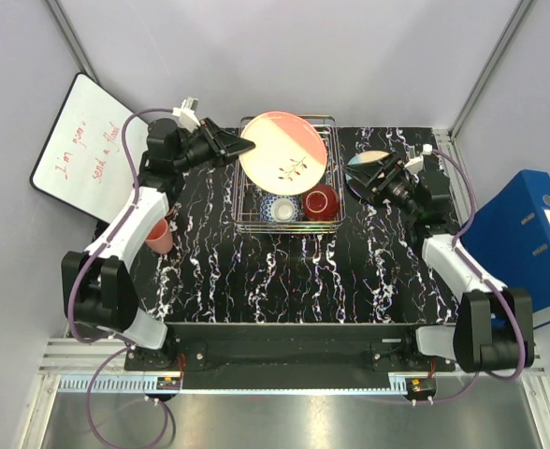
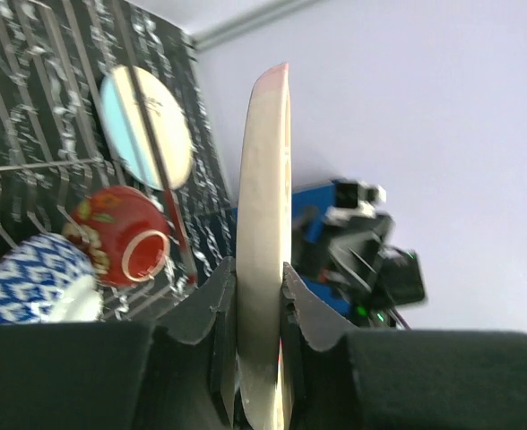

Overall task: Unload the mixed dishes from the dish rack
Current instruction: Pick up the plate from the dish rack.

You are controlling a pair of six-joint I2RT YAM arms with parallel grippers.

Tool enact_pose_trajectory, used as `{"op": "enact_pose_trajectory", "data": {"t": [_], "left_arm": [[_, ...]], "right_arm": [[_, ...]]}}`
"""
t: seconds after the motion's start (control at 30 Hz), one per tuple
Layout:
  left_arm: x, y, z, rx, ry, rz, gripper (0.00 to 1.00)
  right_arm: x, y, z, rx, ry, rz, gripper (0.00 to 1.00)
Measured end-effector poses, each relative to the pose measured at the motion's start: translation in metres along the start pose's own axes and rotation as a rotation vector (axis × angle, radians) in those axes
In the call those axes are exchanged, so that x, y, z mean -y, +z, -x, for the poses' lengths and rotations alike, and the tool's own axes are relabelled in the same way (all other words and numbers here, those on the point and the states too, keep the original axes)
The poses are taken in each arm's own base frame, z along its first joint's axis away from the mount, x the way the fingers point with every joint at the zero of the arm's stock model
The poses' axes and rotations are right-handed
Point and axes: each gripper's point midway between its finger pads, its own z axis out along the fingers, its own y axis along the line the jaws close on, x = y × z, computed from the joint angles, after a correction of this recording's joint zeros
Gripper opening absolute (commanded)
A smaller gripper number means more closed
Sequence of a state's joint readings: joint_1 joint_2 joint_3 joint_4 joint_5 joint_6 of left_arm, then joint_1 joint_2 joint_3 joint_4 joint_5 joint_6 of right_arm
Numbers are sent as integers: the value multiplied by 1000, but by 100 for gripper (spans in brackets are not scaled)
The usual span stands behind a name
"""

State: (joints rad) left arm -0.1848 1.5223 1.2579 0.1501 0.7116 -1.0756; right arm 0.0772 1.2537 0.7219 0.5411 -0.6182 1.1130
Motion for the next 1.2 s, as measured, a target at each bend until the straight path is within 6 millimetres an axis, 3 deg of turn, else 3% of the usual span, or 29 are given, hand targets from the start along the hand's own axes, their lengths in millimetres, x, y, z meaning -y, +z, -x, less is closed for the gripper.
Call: {"op": "enact_pose_trajectory", "data": {"t": [0.13, 0.27, 0.43, 0.53, 0.6, 0.67, 0.7, 1.0, 1.07, 1.1, 1.2], "left_arm": [[19, -6, -18, -29, 16, -60, 0], [36, -8, -39, -74, 39, -110, 0], [39, -3, -63, -135, 35, -129, 0], [37, -2, -70, -152, 29, -125, 0], [38, -1, -72, -155, 35, -127, 0], [34, 0, -69, -139, 30, -113, 0], [31, 0, -67, -136, 18, -100, 0], [12, 14, -59, -140, -4, -52, 1], [11, 19, -55, -157, -7, -44, 15], [11, 21, -53, -162, -6, -45, 46], [17, 30, -44, -175, -4, -62, 71]], "right_arm": [[2, 12, -3, -37, 29, 14, 83], [-14, 24, -6, -58, 17, 68, 83], [-35, 35, -15, -87, -8, 127, 79], [-41, 41, -21, -108, -20, 144, 38], [-43, 45, -24, -130, -20, 155, 19], [-41, 49, -25, -146, -9, 154, 16], [-43, 50, -25, -148, 1, 161, 0], [-37, 54, -22, -141, 17, 114, 0], [-36, 53, -21, -131, 20, 94, 0], [-36, 52, -20, -126, 21, 87, 0], [-43, 45, -20, -119, -21, 78, 0]]}}
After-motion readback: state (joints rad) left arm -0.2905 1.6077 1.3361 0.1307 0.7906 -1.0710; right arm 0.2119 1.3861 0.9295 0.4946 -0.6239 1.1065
